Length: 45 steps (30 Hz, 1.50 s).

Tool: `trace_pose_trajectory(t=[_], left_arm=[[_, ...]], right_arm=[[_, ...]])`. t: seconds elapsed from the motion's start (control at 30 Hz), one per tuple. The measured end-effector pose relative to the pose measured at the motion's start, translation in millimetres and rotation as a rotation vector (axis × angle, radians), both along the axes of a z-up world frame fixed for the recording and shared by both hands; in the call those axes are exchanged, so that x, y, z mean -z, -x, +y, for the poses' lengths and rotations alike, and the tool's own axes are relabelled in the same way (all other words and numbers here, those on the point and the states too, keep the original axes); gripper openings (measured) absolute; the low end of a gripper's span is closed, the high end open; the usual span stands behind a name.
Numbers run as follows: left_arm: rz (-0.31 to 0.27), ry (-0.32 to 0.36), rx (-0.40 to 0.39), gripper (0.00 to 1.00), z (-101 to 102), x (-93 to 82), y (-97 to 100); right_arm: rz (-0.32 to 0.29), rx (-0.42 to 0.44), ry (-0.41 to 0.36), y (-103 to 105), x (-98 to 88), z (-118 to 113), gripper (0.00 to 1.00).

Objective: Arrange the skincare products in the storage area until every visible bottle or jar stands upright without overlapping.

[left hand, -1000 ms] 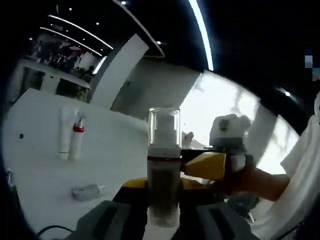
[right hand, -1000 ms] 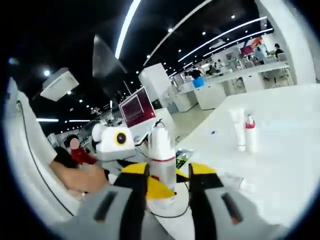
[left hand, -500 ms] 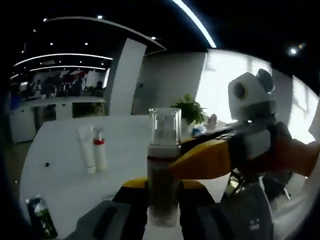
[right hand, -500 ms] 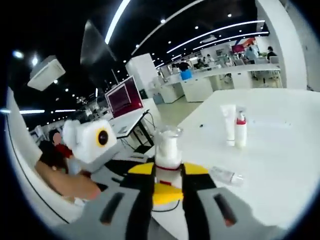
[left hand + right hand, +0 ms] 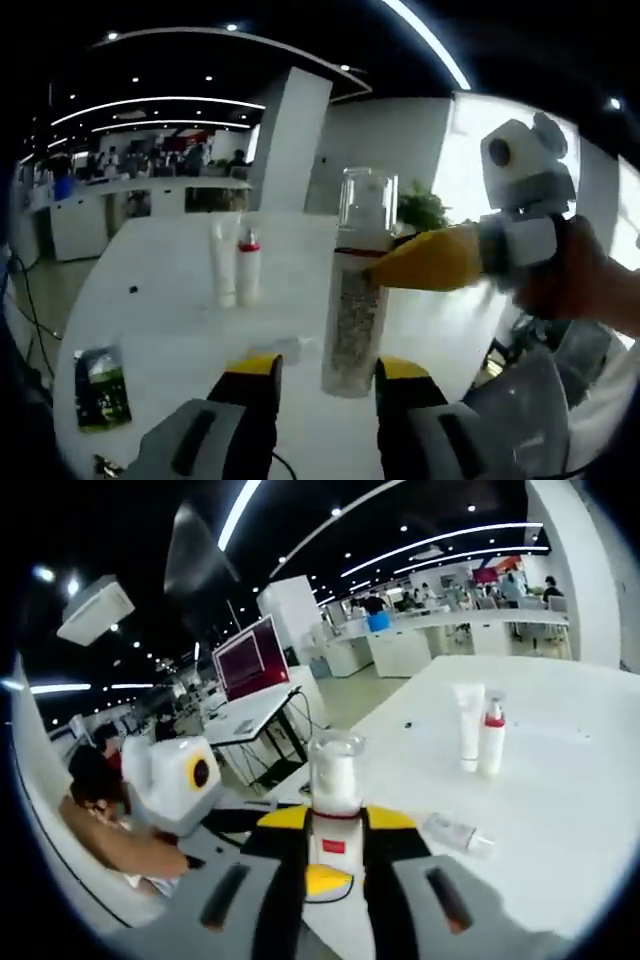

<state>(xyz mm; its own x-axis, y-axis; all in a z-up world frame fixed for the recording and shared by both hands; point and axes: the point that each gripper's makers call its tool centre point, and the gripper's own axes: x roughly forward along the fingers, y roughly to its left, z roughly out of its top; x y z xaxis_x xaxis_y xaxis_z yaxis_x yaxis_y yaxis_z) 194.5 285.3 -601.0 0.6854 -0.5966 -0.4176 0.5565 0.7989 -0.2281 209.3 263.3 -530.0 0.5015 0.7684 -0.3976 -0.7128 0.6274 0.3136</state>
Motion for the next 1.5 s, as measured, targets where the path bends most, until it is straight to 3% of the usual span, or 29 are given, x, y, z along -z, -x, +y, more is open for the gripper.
trace_pose_trajectory(t=[0.03, 0.1, 0.2, 0.3, 0.47, 0.57, 0.77, 0.83, 0.9, 1.03, 1.13, 1.5], left_arm=[[0.027, -0.024, -0.035, 0.43, 11.3, 5.6, 4.2], [0.007, -0.042, -0.068, 0.48, 24.9, 9.5, 9.8], [0.045, -0.116, -0.101, 0.48, 42.3, 28.9, 20.1], [0.149, -0.153, -0.121, 0.42, 49.0, 56.7, 33.3], [0.125, -0.131, -0.140, 0.41, 44.5, 63.5, 33.7], [0.102, -0.216, -0.119, 0.34, 46.0, 70.8, 30.3], [0.121, -0.236, -0.150, 0.33, 53.0, 81.6, 28.2], [0.121, -0.247, -0.134, 0.33, 49.6, 84.4, 30.4], [0.114, -0.314, -0.096, 0.32, 50.2, 89.6, 32.4], [0.133, -0.296, -0.103, 0.32, 49.2, 91.8, 32.7], [0.142, -0.304, -0.107, 0.32, 51.7, 95.5, 32.2], [0.140, -0.327, -0.099, 0.30, 52.9, 98.1, 32.8]], right_arm=[[-0.007, 0.001, 0.003, -2.9, -0.7, -0.2, 0.19], [-0.019, 0.009, 0.003, -11.4, -1.4, -1.1, 0.19], [-0.031, 0.017, 0.003, -24.6, -1.7, -1.5, 0.19], [-0.042, 0.030, -0.009, -40.0, -3.8, -2.2, 0.19], [-0.061, 0.049, 0.000, -58.9, -4.2, -1.9, 0.19], [-0.086, 0.064, 0.031, -82.8, -0.5, -3.1, 0.19], [-0.099, 0.087, 0.052, -107.3, 4.9, 0.0, 0.20], [-0.110, 0.098, 0.065, -116.7, 9.9, 1.7, 0.20], [-0.126, 0.124, 0.090, -129.6, 19.3, 0.8, 0.20], [-0.139, 0.150, 0.129, -148.1, 37.6, 2.7, 0.20], [-0.083, 0.162, 0.141, -160.4, 57.6, 6.3, 0.20], [-0.057, 0.227, 0.176, -191.8, 92.8, 8.8, 0.20]])
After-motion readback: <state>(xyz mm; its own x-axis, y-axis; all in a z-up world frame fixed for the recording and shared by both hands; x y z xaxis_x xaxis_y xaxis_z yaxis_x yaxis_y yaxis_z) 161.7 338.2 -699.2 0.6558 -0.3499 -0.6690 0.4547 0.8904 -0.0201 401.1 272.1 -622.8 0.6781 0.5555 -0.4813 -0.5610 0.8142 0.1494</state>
